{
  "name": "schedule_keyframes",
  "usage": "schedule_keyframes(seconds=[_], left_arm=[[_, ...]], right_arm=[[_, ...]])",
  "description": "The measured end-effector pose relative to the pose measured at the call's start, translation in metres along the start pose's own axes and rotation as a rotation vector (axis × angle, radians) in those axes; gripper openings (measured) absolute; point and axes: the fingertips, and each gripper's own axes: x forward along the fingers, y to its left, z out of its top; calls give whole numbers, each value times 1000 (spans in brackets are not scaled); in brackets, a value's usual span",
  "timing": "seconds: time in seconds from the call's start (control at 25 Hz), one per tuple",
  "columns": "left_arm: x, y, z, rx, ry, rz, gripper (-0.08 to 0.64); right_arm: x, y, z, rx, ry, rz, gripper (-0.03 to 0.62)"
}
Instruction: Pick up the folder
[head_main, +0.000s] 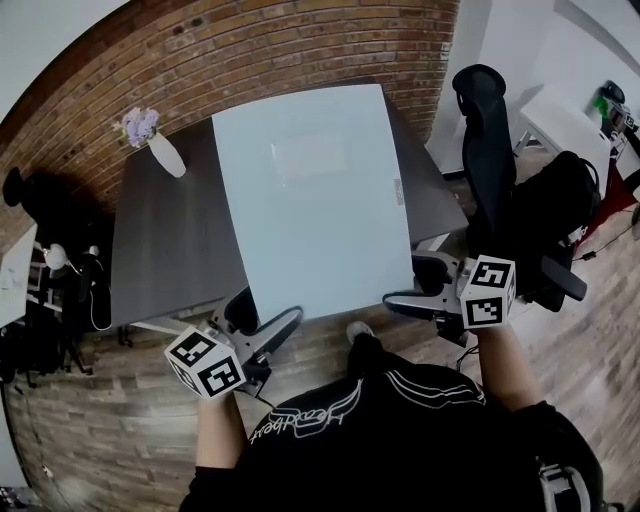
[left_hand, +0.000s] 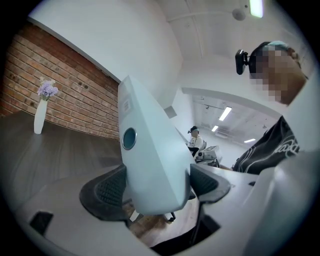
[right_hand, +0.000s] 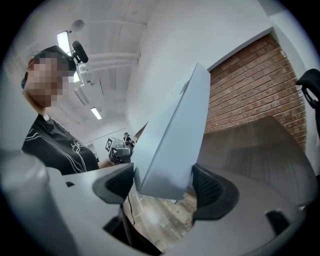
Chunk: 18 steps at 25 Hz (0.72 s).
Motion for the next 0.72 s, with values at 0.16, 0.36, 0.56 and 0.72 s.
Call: schedule_keyframes(seconds=[0.16, 0.36, 0.56, 0.72], left_arm=[[-4, 2, 1, 17, 16, 14, 383], [-4, 2, 1, 14, 18, 20, 383], [-3, 5, 2, 26, 20, 24, 383], [-1, 6, 2, 24, 25, 22, 383]], right_arm=[[5, 1, -1, -8, 22, -4, 318], [6, 1, -1, -4, 32, -6, 318], [6, 0, 0, -20, 31, -11, 318], [7, -2, 0, -26, 27, -15, 318]])
